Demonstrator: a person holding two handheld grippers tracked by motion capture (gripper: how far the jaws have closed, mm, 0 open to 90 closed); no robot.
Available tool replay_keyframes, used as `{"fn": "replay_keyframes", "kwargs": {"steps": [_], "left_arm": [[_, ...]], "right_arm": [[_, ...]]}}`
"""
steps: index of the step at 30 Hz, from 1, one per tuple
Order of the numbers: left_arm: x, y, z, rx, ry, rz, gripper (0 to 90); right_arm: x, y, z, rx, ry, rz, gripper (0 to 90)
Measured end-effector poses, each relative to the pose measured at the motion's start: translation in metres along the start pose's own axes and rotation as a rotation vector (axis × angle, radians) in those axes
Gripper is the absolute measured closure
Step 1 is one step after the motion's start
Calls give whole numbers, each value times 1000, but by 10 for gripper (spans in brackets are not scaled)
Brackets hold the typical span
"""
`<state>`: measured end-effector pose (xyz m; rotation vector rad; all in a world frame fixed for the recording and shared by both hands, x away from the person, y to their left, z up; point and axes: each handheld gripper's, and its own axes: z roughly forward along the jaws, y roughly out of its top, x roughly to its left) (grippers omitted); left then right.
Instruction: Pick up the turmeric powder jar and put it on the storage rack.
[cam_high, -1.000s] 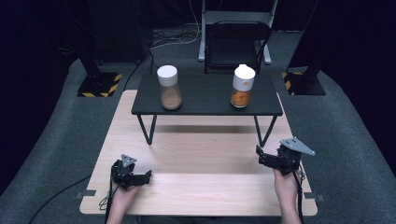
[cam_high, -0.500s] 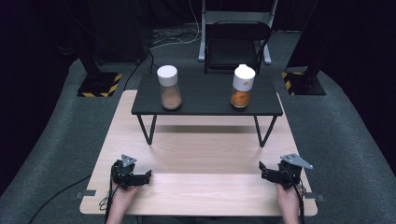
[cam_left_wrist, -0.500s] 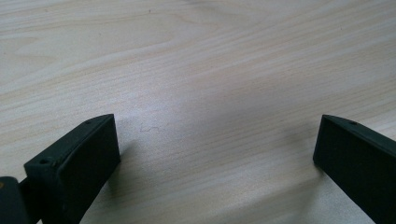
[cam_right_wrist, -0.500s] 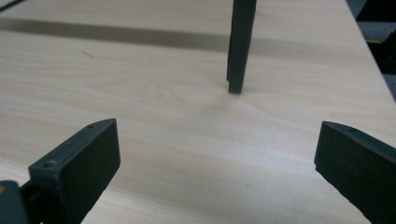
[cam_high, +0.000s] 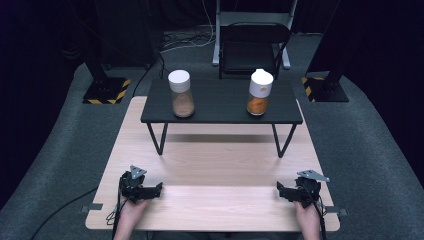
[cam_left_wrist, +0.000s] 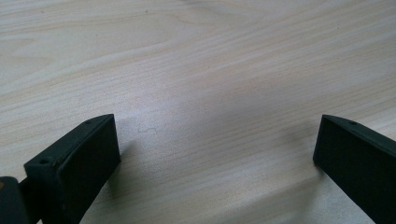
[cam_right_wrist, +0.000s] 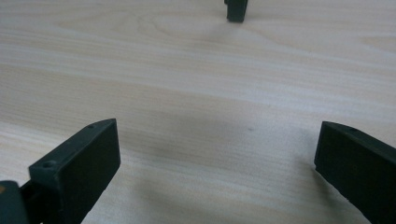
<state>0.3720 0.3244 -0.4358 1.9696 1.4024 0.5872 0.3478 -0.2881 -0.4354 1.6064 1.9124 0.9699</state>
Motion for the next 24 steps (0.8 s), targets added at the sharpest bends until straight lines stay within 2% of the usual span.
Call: {"fn": "replay_keyframes", "kwargs": {"steps": [4, 11, 24], "left_arm": [[0, 0, 0, 0, -3, 3, 0], [1, 0, 0, -1, -3, 3, 0], [1, 0, 0, -1, -5, 4, 0]], "right_arm": [[1, 3, 1, 18, -5, -9, 0], [16, 8, 5, 51, -61, -70, 0], [16, 8, 4, 52, -57, -77, 0]]}}
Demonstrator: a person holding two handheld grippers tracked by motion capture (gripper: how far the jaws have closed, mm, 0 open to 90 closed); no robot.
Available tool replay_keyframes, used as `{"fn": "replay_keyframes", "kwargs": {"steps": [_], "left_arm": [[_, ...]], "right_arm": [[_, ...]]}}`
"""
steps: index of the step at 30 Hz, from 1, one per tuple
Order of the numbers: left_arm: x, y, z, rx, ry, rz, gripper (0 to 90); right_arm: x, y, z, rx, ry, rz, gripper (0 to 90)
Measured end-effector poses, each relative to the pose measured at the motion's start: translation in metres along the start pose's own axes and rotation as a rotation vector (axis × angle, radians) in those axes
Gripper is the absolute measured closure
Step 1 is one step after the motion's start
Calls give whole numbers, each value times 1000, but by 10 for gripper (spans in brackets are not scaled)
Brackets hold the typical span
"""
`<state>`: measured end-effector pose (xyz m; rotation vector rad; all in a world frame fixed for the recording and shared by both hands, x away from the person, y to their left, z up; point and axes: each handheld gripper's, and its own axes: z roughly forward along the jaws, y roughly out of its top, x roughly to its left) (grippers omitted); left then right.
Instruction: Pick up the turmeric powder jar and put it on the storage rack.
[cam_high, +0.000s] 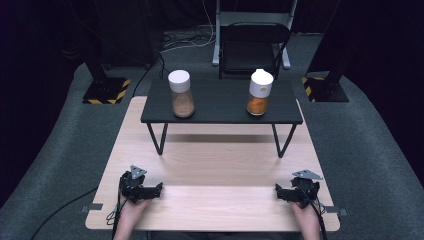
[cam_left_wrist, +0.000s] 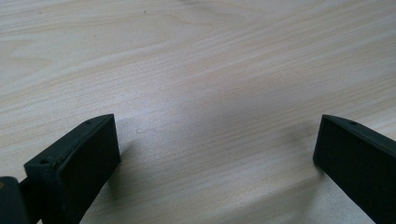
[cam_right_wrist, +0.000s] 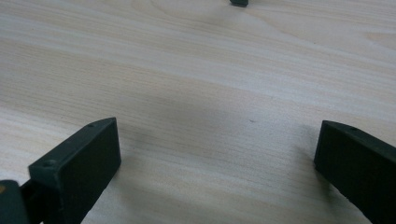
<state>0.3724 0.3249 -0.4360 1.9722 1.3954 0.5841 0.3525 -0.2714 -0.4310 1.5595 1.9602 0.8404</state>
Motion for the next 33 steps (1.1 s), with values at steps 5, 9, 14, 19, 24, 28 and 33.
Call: {"fn": "replay_keyframes", "kwargs": {"steps": [5, 9, 14, 19, 24, 28, 33], "left_arm": [[0, 0, 0, 0, 0, 0, 0], [0, 0, 0, 0, 0, 0, 0], [0, 0, 0, 0, 0, 0, 0], [0, 0, 0, 1, 1, 0, 0], [0, 0, 0, 1, 1, 0, 0], [1, 1, 0, 2, -3, 4, 0], [2, 1, 1, 2, -12, 11, 0]], "right_arm": [[0, 0, 0, -1, -1, 1, 0], [0, 0, 0, -1, 0, -1, 0], [0, 0, 0, 0, 0, 0, 0], [-1, 0, 0, 0, 5, -6, 0], [-3, 0, 0, 0, 12, -12, 0], [-5, 0, 0, 0, 17, -16, 0], [-5, 0, 1, -1, 17, -16, 0]]}}
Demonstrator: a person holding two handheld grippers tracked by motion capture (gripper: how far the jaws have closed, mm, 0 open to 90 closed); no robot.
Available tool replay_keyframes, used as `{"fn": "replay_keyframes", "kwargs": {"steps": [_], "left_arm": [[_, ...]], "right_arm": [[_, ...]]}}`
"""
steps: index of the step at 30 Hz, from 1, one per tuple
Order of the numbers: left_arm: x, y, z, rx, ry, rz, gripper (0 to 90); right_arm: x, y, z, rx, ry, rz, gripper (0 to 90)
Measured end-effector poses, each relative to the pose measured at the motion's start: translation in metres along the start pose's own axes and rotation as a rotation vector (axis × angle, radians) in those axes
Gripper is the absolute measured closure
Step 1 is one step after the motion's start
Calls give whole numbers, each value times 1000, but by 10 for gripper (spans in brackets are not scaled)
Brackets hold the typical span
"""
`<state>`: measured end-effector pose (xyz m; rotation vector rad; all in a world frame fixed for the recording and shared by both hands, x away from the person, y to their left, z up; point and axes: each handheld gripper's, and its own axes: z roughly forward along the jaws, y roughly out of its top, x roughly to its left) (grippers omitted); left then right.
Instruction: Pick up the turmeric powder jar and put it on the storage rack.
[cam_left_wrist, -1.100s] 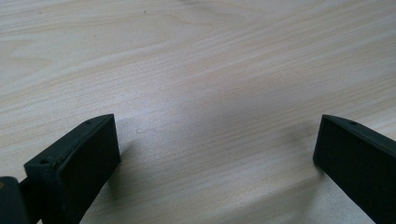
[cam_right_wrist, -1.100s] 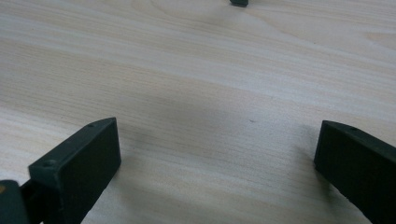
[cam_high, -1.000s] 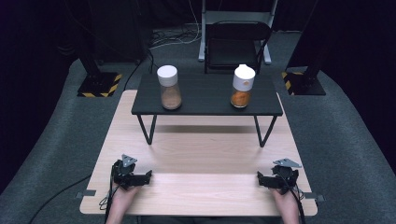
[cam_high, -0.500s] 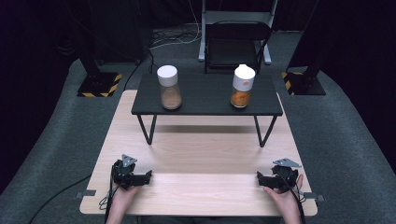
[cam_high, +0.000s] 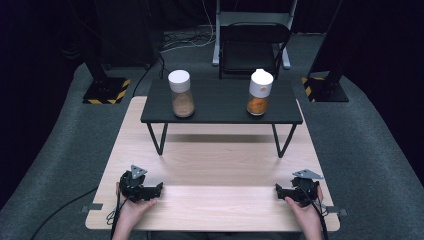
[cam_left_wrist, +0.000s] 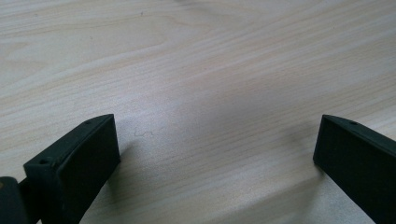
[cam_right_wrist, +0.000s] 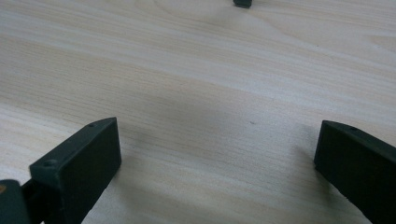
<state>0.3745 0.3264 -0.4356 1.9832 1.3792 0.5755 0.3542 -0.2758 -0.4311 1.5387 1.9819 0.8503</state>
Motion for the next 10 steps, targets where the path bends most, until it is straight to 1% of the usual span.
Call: {"fn": "replay_keyframes", "kwargs": {"steps": [10], "left_arm": [[2, 0, 0, -1, -10, 10, 0]], "right_arm": [[-2, 0, 0, 0, 3, -4, 0]]}}
